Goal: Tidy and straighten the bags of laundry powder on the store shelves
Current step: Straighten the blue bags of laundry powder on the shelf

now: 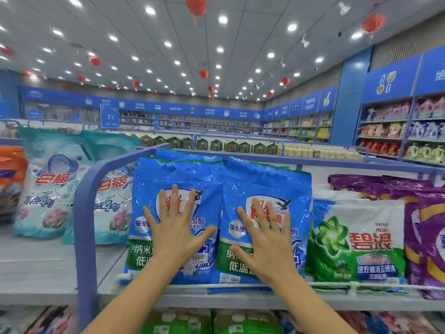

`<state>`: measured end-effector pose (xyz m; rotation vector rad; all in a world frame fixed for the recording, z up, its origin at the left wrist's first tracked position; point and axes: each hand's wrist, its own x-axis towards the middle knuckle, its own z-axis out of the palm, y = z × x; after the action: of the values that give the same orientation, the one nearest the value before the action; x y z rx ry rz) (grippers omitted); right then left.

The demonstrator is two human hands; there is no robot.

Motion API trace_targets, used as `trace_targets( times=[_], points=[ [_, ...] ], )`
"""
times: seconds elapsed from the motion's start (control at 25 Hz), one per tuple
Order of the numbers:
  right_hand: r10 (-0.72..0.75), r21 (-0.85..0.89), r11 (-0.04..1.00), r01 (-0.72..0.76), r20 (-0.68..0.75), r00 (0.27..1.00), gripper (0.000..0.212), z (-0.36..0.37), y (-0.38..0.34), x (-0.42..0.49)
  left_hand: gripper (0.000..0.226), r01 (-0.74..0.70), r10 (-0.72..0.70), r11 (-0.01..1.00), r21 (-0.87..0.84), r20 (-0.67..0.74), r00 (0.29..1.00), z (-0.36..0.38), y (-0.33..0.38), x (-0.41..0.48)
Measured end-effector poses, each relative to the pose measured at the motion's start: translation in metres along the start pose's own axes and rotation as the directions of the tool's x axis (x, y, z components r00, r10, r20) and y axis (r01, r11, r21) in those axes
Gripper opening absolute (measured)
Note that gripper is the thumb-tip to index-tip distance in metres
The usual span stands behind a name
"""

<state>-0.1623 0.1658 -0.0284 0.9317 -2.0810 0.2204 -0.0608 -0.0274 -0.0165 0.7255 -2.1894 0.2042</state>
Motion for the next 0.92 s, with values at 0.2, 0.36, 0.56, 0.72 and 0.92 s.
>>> trace_targets(
  times=[0.2, 0.36, 0.56, 0.72, 0.92],
  points=[
    [-0.119, 0.005, 0.993, 0.120, -0.081, 0.990, 0.070, -0.001, -0.019, -0.007, 0.075, -0.210, 0.212, 0.976, 0.057, -0.050, 0.976, 0.000, -0.027, 0.000],
    [-0.131, -0.021, 0.991, 0.131, -0.038, 0.991, 0.068, 0.007, -0.021, -0.004, 0.073, -0.168, 0.169, 0.986, 0.016, -0.068, 0.983, 0.004, -0.029, 0.003],
    [-0.136, 0.032, 0.989, 0.141, -0.133, 0.982, 0.066, 0.000, -0.028, -0.019, 0.065, -0.235, 0.221, 0.970, -0.064, -0.179, 0.959, -0.015, -0.024, -0.030],
    [-0.107, 0.008, 0.994, 0.108, -0.090, 0.990, 0.064, 0.012, -0.029, -0.030, 0.067, -0.204, 0.202, 0.978, -0.031, -0.072, 0.977, 0.000, -0.026, -0.060],
    [-0.075, 0.005, 0.997, 0.075, -0.052, 0.996, 0.066, 0.014, -0.032, -0.029, 0.068, -0.163, 0.161, 0.986, 0.038, 0.036, 0.986, 0.007, -0.029, -0.064]
  ],
)
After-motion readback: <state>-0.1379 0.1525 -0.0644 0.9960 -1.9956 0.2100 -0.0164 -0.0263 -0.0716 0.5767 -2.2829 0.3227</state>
